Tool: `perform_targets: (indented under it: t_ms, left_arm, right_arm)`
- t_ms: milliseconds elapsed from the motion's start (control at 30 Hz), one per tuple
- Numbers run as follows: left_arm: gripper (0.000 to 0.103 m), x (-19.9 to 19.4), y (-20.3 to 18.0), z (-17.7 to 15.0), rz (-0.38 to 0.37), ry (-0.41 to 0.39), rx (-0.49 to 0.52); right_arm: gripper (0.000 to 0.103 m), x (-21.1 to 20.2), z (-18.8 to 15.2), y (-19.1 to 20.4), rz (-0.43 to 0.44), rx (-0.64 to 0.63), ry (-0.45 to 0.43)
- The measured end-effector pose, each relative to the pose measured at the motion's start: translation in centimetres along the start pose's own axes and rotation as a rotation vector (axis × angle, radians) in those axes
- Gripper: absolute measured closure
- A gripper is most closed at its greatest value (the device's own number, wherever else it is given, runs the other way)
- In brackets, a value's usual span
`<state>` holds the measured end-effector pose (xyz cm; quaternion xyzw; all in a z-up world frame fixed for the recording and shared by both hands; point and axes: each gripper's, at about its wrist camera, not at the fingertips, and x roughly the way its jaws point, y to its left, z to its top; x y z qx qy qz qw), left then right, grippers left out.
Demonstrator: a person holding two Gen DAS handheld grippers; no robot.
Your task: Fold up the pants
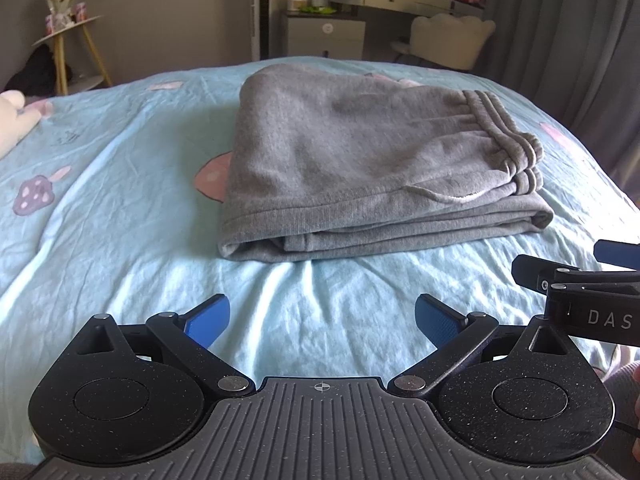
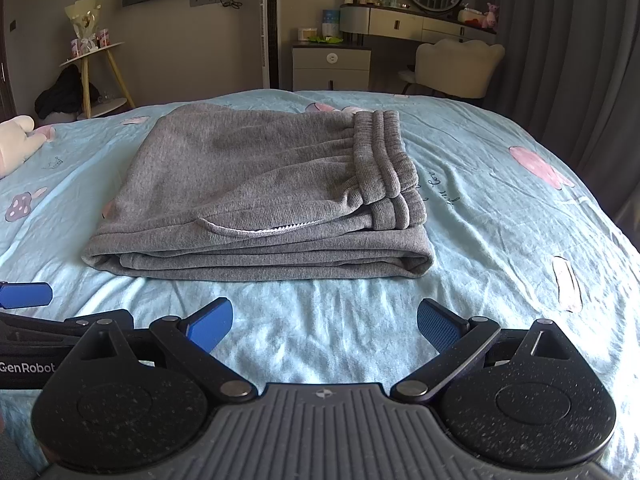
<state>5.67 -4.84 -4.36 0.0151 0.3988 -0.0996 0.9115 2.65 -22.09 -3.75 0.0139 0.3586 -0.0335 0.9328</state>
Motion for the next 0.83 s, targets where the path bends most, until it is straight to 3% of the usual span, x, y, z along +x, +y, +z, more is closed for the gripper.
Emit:
perform_targets:
  t_ms: [833]
  left_arm:
    - [0.001,0.10,-0.13,-0.11,-0.005,0.024,0.013]
  right_arm:
    - [0.004,0.01,-0.03,0.13,-0.009,0.000,-0.001]
